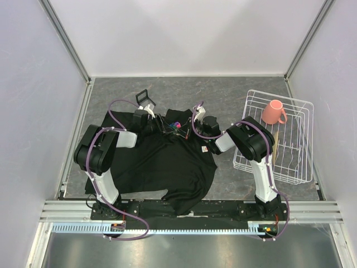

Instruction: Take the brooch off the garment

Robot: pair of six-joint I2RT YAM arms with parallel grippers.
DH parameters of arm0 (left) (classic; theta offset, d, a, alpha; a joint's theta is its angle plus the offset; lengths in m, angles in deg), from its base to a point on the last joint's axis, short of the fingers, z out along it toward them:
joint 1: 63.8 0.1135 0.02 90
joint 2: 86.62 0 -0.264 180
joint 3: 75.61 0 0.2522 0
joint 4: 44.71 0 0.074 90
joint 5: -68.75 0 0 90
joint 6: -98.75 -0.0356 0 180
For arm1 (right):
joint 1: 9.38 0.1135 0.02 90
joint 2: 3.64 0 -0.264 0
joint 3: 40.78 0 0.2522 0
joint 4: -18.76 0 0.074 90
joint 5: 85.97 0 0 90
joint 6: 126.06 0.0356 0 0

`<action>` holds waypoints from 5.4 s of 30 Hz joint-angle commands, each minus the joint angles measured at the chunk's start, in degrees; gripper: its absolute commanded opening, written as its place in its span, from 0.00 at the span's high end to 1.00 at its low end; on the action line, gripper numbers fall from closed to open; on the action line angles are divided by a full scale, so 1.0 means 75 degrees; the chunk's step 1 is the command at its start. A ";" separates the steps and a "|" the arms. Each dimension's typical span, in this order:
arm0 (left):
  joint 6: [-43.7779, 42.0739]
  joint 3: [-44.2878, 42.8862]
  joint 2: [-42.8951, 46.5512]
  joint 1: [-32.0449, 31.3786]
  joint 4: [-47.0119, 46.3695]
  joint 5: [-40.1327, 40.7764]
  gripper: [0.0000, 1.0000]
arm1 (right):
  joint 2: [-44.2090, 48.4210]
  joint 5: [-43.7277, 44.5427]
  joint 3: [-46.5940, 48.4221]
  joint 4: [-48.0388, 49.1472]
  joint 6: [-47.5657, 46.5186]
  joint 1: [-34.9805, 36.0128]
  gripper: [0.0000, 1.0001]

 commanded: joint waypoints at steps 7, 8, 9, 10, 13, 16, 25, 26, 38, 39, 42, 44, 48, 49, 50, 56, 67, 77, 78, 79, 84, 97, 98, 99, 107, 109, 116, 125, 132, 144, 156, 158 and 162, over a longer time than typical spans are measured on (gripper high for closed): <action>0.0107 -0.0475 -0.0382 -0.0012 0.0180 0.0208 0.61 | 0.0037 -0.0349 -0.0008 0.0737 0.0068 0.0028 1.00; 0.0119 -0.0498 -0.0417 -0.0012 0.0273 0.0243 0.62 | 0.0025 -0.0372 -0.0008 0.0830 0.0080 0.0028 1.00; 0.0119 -0.0522 -0.0464 -0.0023 0.0285 0.0232 0.62 | 0.0013 -0.0407 0.0004 0.0889 0.0080 0.0039 1.00; 0.0119 -0.0557 -0.0476 -0.0023 0.0297 0.0197 0.63 | 0.0002 -0.0465 0.0015 0.0971 0.0103 0.0051 1.00; 0.0084 -0.0686 -0.0546 -0.0023 0.0531 0.0255 0.65 | -0.0022 -0.0641 -0.0020 0.1299 0.0139 0.0051 1.00; 0.0096 -0.0814 -0.0675 -0.0023 0.0672 0.0279 0.67 | -0.0010 -0.0794 -0.0032 0.1510 0.0092 0.0098 1.00; 0.0049 -0.1225 -0.0980 -0.0012 0.1211 0.0197 0.75 | -0.0034 -0.1052 -0.0090 0.2061 0.0057 0.0204 1.00; 0.0049 -0.1248 -0.1015 -0.0023 0.1223 0.0127 0.76 | -0.0022 -0.1064 -0.0113 0.2166 0.0080 0.0215 1.00; -0.0022 -0.1530 -0.1261 0.0000 0.1457 -0.0154 0.84 | 0.0013 -0.1298 -0.0254 0.2753 0.0151 0.0262 1.00; -0.0033 -0.1611 -0.1320 -0.0011 0.1538 -0.0201 0.85 | 0.0025 -0.1298 -0.0231 0.2683 0.0058 0.0274 1.00; -0.0057 -0.1659 -0.1332 -0.0012 0.1761 -0.0085 0.87 | 0.0025 -0.1321 -0.0242 0.2741 0.0092 0.0274 1.00; -0.0033 -0.1612 -0.1204 -0.0012 0.1867 0.0241 0.89 | 0.0037 -0.1298 -0.0266 0.2741 0.0092 0.0262 1.00; 0.0084 -0.1798 -0.1355 -0.0011 0.2393 0.0607 0.91 | 0.0095 -0.1298 -0.0406 0.2987 0.0080 0.0274 1.00; 0.0107 -0.1857 -0.1379 0.0000 0.2499 0.0653 0.92 | 0.0084 -0.1298 -0.0407 0.2976 0.0069 0.0274 1.00; 0.0131 -0.1870 -0.1367 0.0000 0.2523 0.0712 0.92 | 0.0072 -0.1310 -0.0407 0.2976 0.0057 0.0274 1.00; 0.0143 -0.1951 -0.1355 0.0000 0.2840 0.0971 0.93 | 0.0142 -0.1263 -0.0454 0.2824 -0.0130 0.0274 1.00; -0.0092 -0.2104 -0.1508 -0.0105 0.2653 0.0513 0.91 | 0.0353 -0.0374 -0.0196 0.0894 -0.0306 0.0297 0.71; -0.0115 -0.2011 -0.1461 -0.0129 0.2442 0.0361 0.91 | 0.0307 0.0108 0.0038 0.0175 -0.0435 0.0239 0.61; -0.0139 -0.1941 -0.1403 -0.0117 0.2395 0.0326 0.90 | 0.0295 0.0166 0.0050 0.0152 -0.0435 0.0227 0.61; -0.0150 -0.1905 -0.1367 -0.0129 0.2348 0.0291 0.90 | 0.0295 0.0225 0.0074 0.0070 -0.0424 0.0192 0.61; -0.0162 -0.1694 -0.1215 -0.0140 0.2079 0.0326 0.86 | 0.0330 0.0460 0.0156 -0.0165 -0.0365 0.0051 0.54; -0.0209 -0.1741 -0.1238 -0.0176 0.2078 0.0302 0.86 | 0.0177 0.0472 0.0437 -0.0482 -0.0014 -0.0276 0.59; -0.0209 -0.1741 -0.1238 -0.0187 0.2078 0.0302 0.86 | 0.0143 0.0448 0.0426 -0.0458 0.0044 -0.0300 0.60; -0.0221 -0.1741 -0.1250 -0.0187 0.2078 0.0302 0.86 | 0.0131 0.0448 0.0402 -0.0423 0.0103 -0.0324 0.61; -0.0221 -0.1752 -0.1238 -0.0199 0.2090 0.0326 0.86 | -0.0069 0.0179 0.0449 -0.0106 0.0526 -0.0464 0.61; -0.0232 -0.1753 -0.1238 -0.0222 0.2078 0.0326 0.86 | -0.0092 0.0144 0.0461 -0.0130 0.0514 -0.0465 0.69; -0.0268 -0.1566 -0.1005 -0.0211 0.1857 0.0232 0.81 | -0.0162 0.0015 0.0473 -0.0177 0.0455 -0.0465 0.85; -0.0010 -0.0618 -0.0337 -0.0129 0.0509 -0.0061 0.69 | -0.0502 -0.0056 -0.0089 0.1942 0.1402 -0.0476 1.00; 0.0259 -0.0101 0.0133 0.0047 0.0051 -0.0002 0.70 | -0.0608 -0.0021 -0.0430 0.3114 0.1860 -0.0488 1.00; 0.0377 -0.0030 -0.0090 0.0047 -0.0195 -0.0272 0.70 | -0.0011 0.0436 -0.0068 0.0345 0.0726 -0.0464 0.60; 0.0318 0.0040 -0.0031 0.0047 -0.0183 -0.0213 0.70 | 0.0271 0.1175 0.0578 -0.1782 -0.0564 -0.0054 0.58; 0.0318 0.0040 -0.0019 0.0059 -0.0195 -0.0213 0.70 | 0.0295 0.1198 0.0566 -0.1782 -0.0588 -0.0043 0.63; 0.0318 0.0040 -0.0008 0.0047 -0.0183 -0.0213 0.70 | 0.0236 0.1093 0.0543 -0.1619 -0.0518 -0.0054 0.75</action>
